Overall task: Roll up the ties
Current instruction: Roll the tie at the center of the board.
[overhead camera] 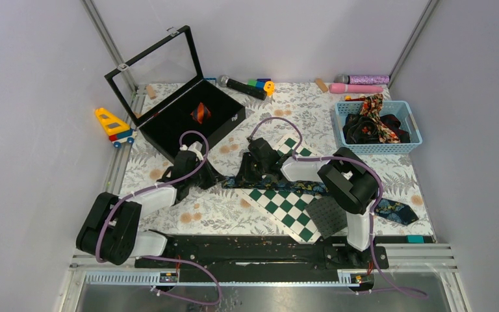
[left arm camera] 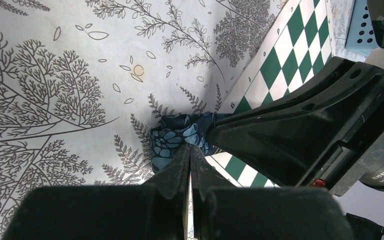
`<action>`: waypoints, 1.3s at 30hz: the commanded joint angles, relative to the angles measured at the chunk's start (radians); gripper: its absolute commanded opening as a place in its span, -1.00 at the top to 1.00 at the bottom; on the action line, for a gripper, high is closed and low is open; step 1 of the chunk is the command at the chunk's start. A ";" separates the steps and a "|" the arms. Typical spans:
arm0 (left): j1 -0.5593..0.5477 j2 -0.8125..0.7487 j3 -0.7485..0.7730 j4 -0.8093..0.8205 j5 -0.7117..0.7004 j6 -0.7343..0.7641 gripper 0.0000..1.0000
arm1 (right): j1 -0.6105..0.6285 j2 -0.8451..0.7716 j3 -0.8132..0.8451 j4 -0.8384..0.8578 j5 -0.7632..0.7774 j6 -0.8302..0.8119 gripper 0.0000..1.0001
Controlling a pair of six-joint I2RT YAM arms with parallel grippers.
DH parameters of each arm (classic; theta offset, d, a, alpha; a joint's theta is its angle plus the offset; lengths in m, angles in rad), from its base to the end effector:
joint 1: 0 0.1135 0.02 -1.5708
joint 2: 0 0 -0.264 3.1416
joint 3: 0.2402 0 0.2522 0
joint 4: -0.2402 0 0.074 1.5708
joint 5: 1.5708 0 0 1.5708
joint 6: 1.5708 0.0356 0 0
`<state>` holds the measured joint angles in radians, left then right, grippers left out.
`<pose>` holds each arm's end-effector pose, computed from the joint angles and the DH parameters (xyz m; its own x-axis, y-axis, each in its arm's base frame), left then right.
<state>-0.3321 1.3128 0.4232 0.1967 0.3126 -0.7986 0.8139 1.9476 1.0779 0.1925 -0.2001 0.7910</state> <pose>0.2200 -0.0875 0.1473 -0.8038 -0.4438 -0.3961 -0.0601 0.7230 -0.6882 0.2735 0.2999 0.1423 -0.8848 0.0782 -0.4594 -0.2698 0.7179 0.6417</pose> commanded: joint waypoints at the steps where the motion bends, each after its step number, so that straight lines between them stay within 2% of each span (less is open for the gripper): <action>1: -0.001 0.024 -0.006 0.071 0.000 0.004 1.00 | -0.009 0.004 0.011 -0.002 0.025 0.002 0.65; 8: -0.001 0.068 -0.004 0.067 -0.030 0.014 1.00 | -0.009 -0.005 0.004 -0.002 0.024 0.001 0.60; 24: -0.001 0.091 -0.009 0.089 -0.016 0.023 1.00 | -0.008 -0.117 0.015 -0.030 0.043 0.003 0.17; 26: -0.001 0.087 -0.009 0.087 -0.015 0.022 1.00 | -0.009 -0.121 0.017 -0.034 0.046 -0.001 0.25; 29: 0.000 0.080 -0.009 0.083 -0.012 0.024 1.00 | -0.010 -0.103 0.027 -0.034 0.038 -0.002 0.61; 31: 0.000 0.073 -0.008 0.076 -0.015 0.028 1.00 | -0.010 -0.082 0.035 -0.026 0.017 0.001 0.75; 36: -0.001 0.060 -0.003 0.062 -0.020 0.029 1.00 | -0.009 -0.045 0.042 -0.016 -0.017 0.008 0.83; 39: -0.001 0.060 0.000 0.058 -0.021 0.029 1.00 | -0.010 -0.026 0.043 -0.017 -0.020 0.008 0.76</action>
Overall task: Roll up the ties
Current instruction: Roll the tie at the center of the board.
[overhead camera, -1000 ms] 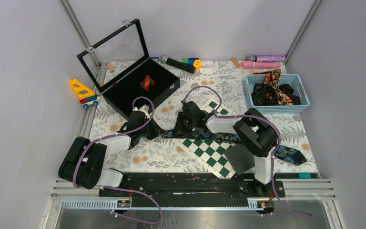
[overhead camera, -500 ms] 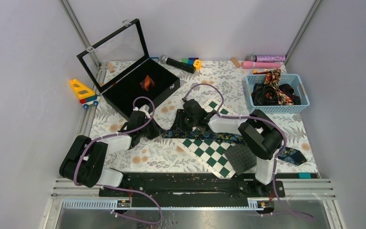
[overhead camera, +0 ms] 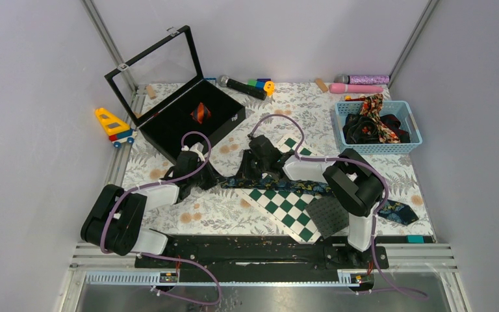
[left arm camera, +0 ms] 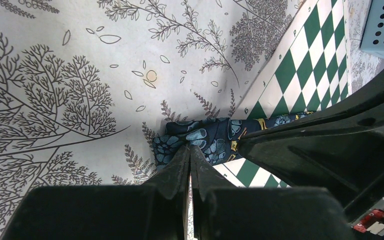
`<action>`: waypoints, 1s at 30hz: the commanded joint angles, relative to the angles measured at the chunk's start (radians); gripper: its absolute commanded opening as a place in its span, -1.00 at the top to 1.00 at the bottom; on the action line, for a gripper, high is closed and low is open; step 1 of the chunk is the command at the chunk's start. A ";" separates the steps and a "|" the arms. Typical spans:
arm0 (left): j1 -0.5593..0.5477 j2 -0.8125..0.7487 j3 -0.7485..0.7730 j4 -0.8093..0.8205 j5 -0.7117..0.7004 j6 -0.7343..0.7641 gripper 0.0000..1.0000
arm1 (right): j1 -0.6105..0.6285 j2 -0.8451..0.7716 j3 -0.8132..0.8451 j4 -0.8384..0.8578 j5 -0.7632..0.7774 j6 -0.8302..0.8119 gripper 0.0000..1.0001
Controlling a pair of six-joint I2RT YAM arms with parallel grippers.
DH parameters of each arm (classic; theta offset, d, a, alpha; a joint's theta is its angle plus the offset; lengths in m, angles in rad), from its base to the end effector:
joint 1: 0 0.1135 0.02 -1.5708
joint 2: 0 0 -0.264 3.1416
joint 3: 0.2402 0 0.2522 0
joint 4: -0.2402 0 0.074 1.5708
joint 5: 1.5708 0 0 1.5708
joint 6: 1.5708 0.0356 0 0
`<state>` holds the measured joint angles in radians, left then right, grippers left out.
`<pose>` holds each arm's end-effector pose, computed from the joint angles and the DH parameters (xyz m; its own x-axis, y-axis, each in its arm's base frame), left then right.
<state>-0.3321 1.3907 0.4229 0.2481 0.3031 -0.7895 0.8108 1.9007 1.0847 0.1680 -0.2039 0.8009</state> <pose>0.2255 -0.0890 0.1343 -0.8104 -0.4373 -0.3899 -0.0739 0.7364 -0.6725 0.2730 0.2977 0.1602 -0.8789 0.0958 -0.4672 -0.2729 0.7023 0.6575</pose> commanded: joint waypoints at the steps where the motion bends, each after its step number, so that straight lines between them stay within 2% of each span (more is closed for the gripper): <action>1: -0.001 -0.017 0.001 0.006 -0.011 0.023 1.00 | -0.007 0.026 0.038 0.006 -0.018 -0.003 0.76; 16: 0.000 -0.041 0.016 -0.004 0.002 0.030 1.00 | -0.006 0.070 0.039 -0.007 -0.017 -0.008 0.74; 22: -0.001 -0.141 0.007 -0.008 -0.001 0.048 0.60 | -0.007 0.072 0.038 -0.007 -0.015 -0.009 0.73; 26: 0.000 -0.207 -0.010 -0.035 -0.051 0.051 0.44 | -0.007 0.072 0.040 -0.007 -0.016 -0.009 0.73; 30: 0.001 -0.208 -0.029 -0.061 -0.075 0.043 0.32 | -0.007 0.070 0.039 -0.004 -0.023 -0.010 0.74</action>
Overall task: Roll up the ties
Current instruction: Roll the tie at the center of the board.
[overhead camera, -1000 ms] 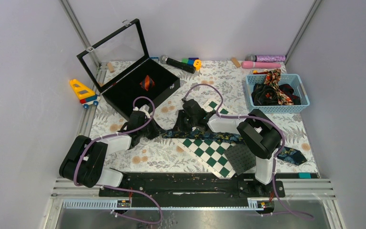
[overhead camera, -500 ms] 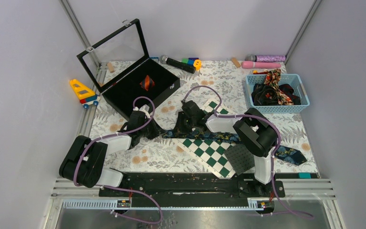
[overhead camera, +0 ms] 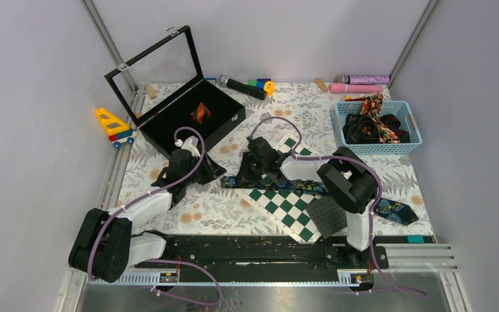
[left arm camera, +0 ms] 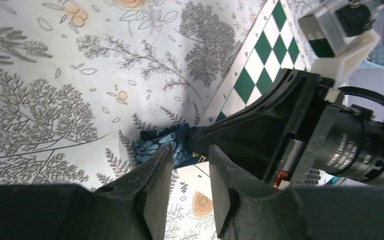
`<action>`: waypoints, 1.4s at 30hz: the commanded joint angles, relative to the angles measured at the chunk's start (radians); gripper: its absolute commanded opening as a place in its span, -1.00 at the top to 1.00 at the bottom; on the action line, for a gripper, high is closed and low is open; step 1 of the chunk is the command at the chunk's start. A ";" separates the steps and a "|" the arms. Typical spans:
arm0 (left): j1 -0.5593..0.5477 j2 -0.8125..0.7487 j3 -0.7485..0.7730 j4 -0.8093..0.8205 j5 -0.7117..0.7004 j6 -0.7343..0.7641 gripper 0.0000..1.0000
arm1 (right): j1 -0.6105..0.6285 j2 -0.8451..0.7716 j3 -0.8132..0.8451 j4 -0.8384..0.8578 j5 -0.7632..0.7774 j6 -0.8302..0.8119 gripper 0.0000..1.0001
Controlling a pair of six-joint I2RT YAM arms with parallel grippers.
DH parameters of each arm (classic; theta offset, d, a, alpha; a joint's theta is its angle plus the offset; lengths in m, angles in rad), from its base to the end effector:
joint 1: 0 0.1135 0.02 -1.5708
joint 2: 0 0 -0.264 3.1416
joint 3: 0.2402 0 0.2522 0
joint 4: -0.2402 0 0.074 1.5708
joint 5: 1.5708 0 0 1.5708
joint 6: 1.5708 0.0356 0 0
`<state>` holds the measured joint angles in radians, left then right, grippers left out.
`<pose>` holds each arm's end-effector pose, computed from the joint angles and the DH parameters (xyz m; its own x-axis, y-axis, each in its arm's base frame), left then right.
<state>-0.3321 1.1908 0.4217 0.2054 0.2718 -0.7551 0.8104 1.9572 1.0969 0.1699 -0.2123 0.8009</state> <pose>0.2156 -0.0845 0.1735 -0.7301 -0.4466 -0.5172 0.0387 0.7287 -0.6838 0.2762 0.3012 0.1422 -0.8944 0.0780 -0.4403 -0.2558 0.7183 0.6470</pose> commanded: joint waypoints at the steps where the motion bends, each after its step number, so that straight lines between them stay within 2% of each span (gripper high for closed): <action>1: 0.001 0.000 -0.035 -0.014 -0.042 0.006 0.29 | -0.007 0.014 0.026 -0.002 -0.019 -0.011 0.74; 18: 0.001 0.072 -0.148 0.176 0.005 -0.048 -0.16 | -0.005 0.014 0.014 0.019 -0.032 -0.001 0.74; 30: 0.001 0.128 -0.174 0.260 0.035 -0.061 -0.15 | -0.005 0.017 0.029 0.019 -0.052 -0.012 0.74; 33: 0.001 0.126 -0.179 0.270 0.039 -0.061 -0.05 | -0.005 0.021 0.030 0.025 -0.058 -0.011 0.74; 42: 0.002 0.130 -0.182 0.282 0.054 -0.061 0.04 | -0.004 0.027 0.035 0.044 -0.081 -0.002 0.74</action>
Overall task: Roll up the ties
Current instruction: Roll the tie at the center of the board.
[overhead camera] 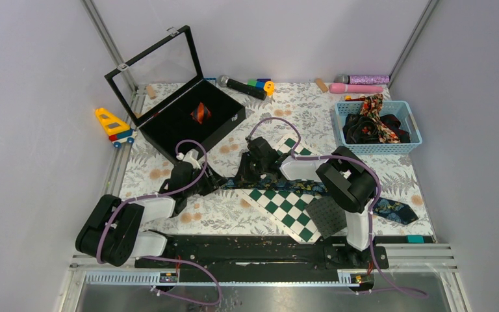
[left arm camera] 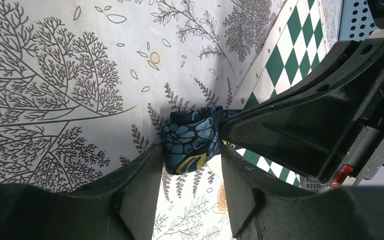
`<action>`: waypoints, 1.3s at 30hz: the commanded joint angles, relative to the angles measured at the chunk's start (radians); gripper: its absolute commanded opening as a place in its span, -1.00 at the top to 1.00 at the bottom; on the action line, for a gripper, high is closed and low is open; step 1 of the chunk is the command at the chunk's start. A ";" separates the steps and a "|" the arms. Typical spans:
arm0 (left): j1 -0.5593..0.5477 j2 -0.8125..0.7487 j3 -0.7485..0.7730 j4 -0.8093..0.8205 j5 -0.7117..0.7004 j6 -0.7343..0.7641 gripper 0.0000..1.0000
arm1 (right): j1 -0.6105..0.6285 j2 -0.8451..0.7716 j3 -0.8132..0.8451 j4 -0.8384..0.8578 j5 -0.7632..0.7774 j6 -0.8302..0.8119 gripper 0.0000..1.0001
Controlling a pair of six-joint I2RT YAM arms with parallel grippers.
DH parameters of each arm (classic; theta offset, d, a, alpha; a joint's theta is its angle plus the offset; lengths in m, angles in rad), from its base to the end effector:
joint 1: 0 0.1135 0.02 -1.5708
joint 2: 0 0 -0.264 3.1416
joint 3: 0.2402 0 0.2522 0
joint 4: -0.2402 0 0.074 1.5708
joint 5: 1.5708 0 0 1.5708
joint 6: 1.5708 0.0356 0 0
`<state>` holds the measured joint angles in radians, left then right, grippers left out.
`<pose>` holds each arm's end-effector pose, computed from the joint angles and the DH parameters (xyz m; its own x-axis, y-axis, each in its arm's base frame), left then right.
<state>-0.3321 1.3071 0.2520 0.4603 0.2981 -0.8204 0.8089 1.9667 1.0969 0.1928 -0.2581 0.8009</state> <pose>0.1986 -0.0795 0.1243 -0.7574 -0.4784 -0.4444 -0.0181 0.6958 -0.7180 0.2766 0.3030 0.1407 -0.9019 0.0604 -0.4277 -0.2720 0.6898 0.6709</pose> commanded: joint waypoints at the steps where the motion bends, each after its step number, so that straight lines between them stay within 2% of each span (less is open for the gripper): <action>1: 0.001 0.015 -0.013 0.028 0.029 0.004 0.05 | -0.002 0.019 0.035 0.024 -0.037 0.000 0.74; 10: 0.001 0.008 -0.010 0.031 0.027 0.000 0.06 | 0.003 0.030 0.044 0.036 -0.064 0.008 0.74; 15: 0.002 0.014 -0.001 0.032 0.030 0.000 0.22 | 0.003 0.030 0.045 0.031 -0.059 0.006 0.73; 22: 0.002 0.016 0.011 0.029 0.032 0.007 0.25 | 0.004 0.033 0.046 0.029 -0.065 0.006 0.73; 24: 0.001 0.018 0.017 0.026 0.035 0.010 0.19 | 0.004 0.035 0.047 0.028 -0.067 0.006 0.73; 28: 0.001 0.023 0.020 0.020 0.021 0.011 -0.09 | 0.003 0.038 0.049 0.026 -0.069 0.005 0.73; 39: 0.001 0.063 0.031 0.036 -0.011 0.017 -0.04 | 0.003 0.040 0.047 0.025 -0.065 0.006 0.72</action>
<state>-0.3321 1.3476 0.2653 0.4984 0.3138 -0.8207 0.8093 1.9945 1.1145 0.2150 -0.3092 0.8085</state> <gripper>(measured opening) 0.522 0.135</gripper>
